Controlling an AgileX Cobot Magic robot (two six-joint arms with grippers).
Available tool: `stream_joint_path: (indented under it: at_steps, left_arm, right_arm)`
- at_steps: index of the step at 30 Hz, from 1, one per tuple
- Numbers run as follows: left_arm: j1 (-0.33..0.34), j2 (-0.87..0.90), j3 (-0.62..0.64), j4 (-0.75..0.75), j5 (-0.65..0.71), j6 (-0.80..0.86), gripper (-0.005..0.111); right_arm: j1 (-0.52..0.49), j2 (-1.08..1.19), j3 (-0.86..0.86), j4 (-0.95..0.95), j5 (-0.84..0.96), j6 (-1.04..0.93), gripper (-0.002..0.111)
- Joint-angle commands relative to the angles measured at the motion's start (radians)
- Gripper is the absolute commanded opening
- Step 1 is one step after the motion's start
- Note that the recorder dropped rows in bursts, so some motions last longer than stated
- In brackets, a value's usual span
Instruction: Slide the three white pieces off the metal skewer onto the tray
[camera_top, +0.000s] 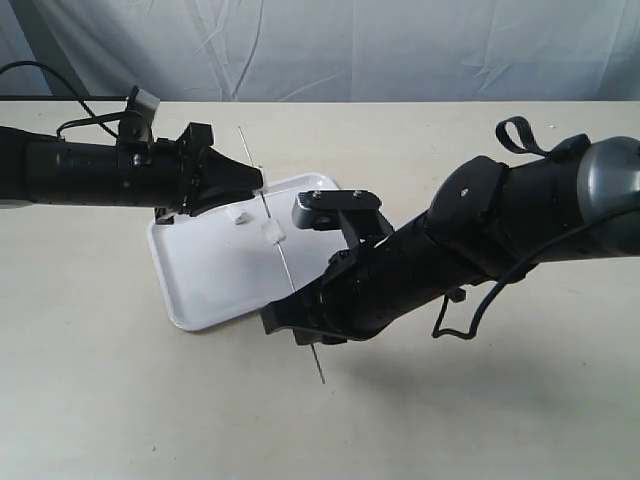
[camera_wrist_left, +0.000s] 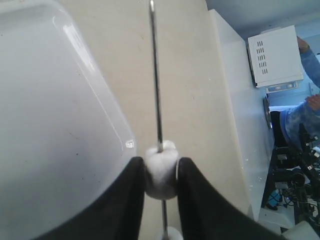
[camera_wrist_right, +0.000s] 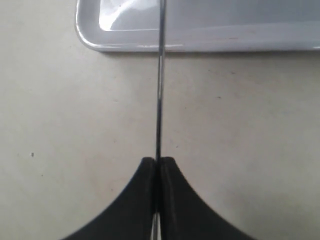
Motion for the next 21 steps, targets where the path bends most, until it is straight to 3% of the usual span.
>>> stream_joint_path:
  at_steps: [1, 10, 21]
  left_arm:
    - [0.000, 0.003, 0.004, -0.016, -0.013, 0.005, 0.022]
    - [0.000, 0.003, 0.004, -0.016, -0.123, 0.001, 0.022]
    - [0.000, 0.003, -0.019, -0.016, -0.240, -0.014, 0.022]
  right_arm:
    - [-0.003, 0.001, -0.005, 0.001, 0.012, -0.007, -0.001]
    - [-0.003, 0.001, -0.005, 0.001, 0.052, -0.007, -0.001]
    - [-0.003, 0.001, -0.005, -0.103, 0.251, 0.022, -0.001]
